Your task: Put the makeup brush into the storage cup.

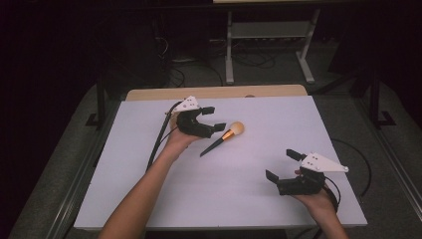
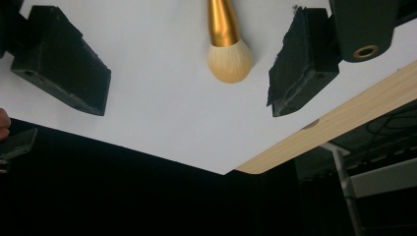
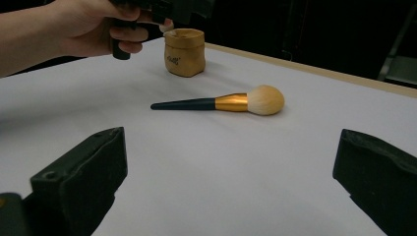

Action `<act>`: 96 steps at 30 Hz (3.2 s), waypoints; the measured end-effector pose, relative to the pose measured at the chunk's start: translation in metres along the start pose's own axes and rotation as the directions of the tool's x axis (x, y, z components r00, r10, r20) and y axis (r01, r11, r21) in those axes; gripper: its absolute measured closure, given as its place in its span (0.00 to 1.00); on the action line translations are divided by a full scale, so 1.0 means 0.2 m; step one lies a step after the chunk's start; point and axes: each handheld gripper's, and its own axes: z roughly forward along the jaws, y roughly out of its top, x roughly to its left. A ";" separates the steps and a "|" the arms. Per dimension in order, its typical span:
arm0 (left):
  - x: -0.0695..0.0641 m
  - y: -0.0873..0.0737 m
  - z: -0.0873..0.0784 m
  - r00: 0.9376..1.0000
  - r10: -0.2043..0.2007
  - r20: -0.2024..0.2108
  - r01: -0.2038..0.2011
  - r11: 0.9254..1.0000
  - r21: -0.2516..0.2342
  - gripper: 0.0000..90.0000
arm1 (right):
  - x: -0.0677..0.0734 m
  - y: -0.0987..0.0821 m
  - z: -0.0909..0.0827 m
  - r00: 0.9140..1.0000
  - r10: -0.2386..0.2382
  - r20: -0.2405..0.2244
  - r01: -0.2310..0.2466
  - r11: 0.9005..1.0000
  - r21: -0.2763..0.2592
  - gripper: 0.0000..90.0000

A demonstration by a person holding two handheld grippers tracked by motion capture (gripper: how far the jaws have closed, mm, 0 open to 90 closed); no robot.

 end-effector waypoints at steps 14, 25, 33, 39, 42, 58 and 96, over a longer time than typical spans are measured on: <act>0.02 0.03 0.09 1.000 0.004 -0.009 -0.004 0.998 0.064 0.20 | 0.00 0.00 0.00 1.000 -0.001 -0.002 0.001 1.000 0.003 0.00; 0.03 0.05 0.13 1.000 -0.010 -0.020 0.012 0.994 0.107 0.22 | 0.00 0.00 0.00 1.000 0.000 -0.001 0.000 1.000 0.003 0.00; 0.04 0.07 0.17 0.999 -0.024 -0.031 0.030 0.983 0.183 0.22 | 0.00 0.00 0.00 1.000 -0.006 -0.002 0.006 1.000 -0.001 0.00; 0.04 0.08 0.19 0.999 -0.031 -0.029 0.036 0.975 0.220 0.22 | 0.00 0.00 0.00 1.000 -0.001 -0.002 0.001 1.000 0.002 0.00; 0.04 0.08 0.21 0.999 -0.026 -0.031 0.033 0.969 0.243 0.23 | 0.00 0.00 0.00 1.000 -0.001 -0.002 0.001 1.000 0.003 0.00; 0.04 0.09 0.28 0.999 -0.016 -0.045 0.031 0.929 0.369 0.24 | 0.00 0.00 0.00 1.000 0.000 -0.002 0.000 1.000 0.001 0.00; 0.06 0.09 0.44 0.998 0.001 -0.063 0.036 0.816 0.577 0.32 | 0.00 0.00 -0.01 1.000 -0.003 -0.006 0.003 1.000 -0.003 0.00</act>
